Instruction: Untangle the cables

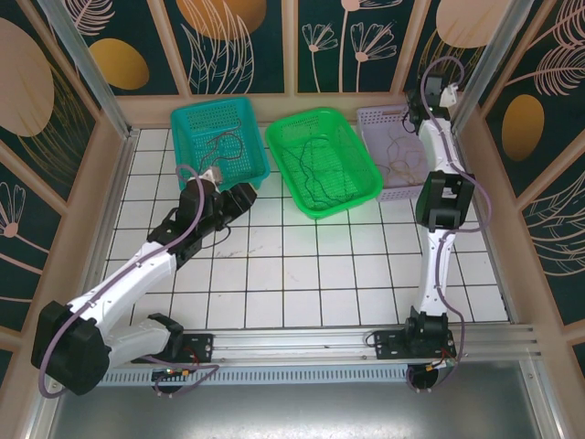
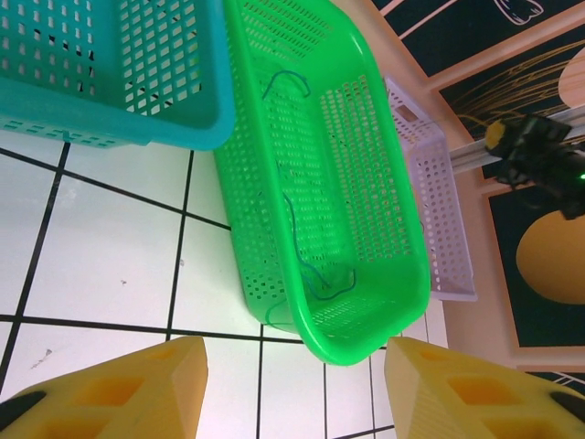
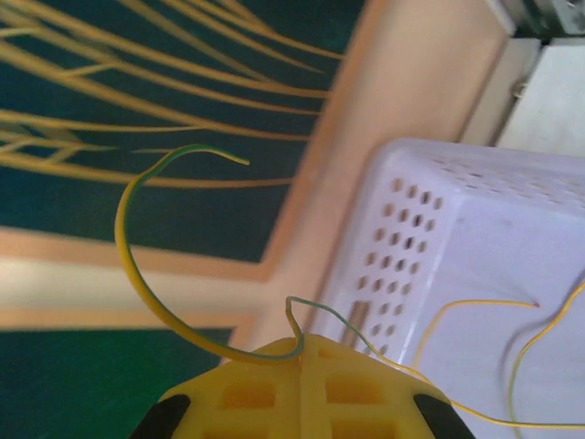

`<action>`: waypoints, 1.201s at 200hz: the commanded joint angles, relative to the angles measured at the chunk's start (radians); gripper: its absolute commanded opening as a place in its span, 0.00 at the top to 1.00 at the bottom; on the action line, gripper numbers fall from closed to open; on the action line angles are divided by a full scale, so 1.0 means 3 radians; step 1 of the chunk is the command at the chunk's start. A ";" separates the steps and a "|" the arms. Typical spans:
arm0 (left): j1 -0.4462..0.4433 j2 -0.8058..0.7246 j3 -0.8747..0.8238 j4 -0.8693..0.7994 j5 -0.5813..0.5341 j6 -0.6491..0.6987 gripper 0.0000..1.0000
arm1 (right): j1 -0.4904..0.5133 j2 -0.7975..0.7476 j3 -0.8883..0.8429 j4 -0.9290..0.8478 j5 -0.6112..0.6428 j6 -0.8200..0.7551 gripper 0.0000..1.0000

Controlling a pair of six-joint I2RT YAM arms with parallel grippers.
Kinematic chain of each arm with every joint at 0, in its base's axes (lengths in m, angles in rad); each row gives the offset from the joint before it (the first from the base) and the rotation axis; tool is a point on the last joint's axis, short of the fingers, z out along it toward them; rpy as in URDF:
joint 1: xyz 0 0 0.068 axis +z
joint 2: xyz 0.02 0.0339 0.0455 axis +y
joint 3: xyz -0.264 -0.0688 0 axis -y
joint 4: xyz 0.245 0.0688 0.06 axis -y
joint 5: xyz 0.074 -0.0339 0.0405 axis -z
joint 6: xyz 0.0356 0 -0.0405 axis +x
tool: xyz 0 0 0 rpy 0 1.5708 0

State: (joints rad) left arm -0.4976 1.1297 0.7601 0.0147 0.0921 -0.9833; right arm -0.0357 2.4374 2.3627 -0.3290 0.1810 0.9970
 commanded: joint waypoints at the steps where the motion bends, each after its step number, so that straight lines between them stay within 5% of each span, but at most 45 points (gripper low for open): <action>1: -0.0023 -0.0133 -0.0059 0.0099 -0.0050 -0.0032 0.47 | 0.0097 -0.0329 -0.0247 -0.0188 -0.0020 -0.0151 1.00; 60: -0.0023 -0.0235 -0.0051 0.0027 -0.0018 -0.0006 0.46 | 0.0137 -0.0903 -0.1553 -0.0033 -0.0100 -0.0002 1.00; 93: -0.0023 -0.0292 -0.0023 -0.0053 0.0012 0.0000 0.46 | 0.0028 -0.0805 -0.1695 -0.0173 -0.0424 0.0008 1.00; 128: -0.0023 -0.0363 0.0154 -0.0365 -0.0103 0.0073 0.39 | -0.0004 -0.1017 -0.1638 -0.0442 -0.0173 -0.0244 0.37; 140: -0.0017 -0.0393 0.0285 -0.0627 -0.0322 0.0104 0.34 | 0.0011 -0.1200 -0.1733 -0.0447 -0.0045 -0.0375 0.23; 154: 0.0011 -0.0396 0.0448 -0.0994 -0.0603 0.0116 0.15 | 0.0023 -0.1446 -0.1902 -0.0442 0.0092 -0.0560 0.02; 167: 0.0107 -0.0386 0.0543 -0.1233 -0.0700 0.0159 0.02 | 0.0017 -0.1739 -0.2225 -0.0309 0.0114 -0.0811 0.01; 199: 0.0259 -0.0585 0.0413 -0.1317 -0.1075 0.0486 0.02 | 0.0299 -0.2933 -0.3777 0.0979 0.0399 -0.1917 0.01; 208: 0.0262 -0.0633 0.0385 -0.1337 -0.1345 0.0648 0.02 | 0.0451 -0.3253 -0.4169 0.1336 0.0532 -0.2214 0.01; 224: 0.0260 -0.0575 0.0421 -0.1557 -0.2451 0.0685 0.02 | 0.0633 -0.3575 -0.4728 0.1726 0.0872 -0.2471 0.01; 240: 0.0279 -0.0570 0.0162 -0.0996 -0.2960 0.1668 0.01 | 0.0363 -0.3814 -0.5336 0.2235 -0.0250 -0.2563 0.01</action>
State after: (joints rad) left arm -0.4240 0.9543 0.8837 -0.3679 -0.4213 -0.8120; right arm 0.1440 1.3430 0.9760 0.0574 0.3000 0.3985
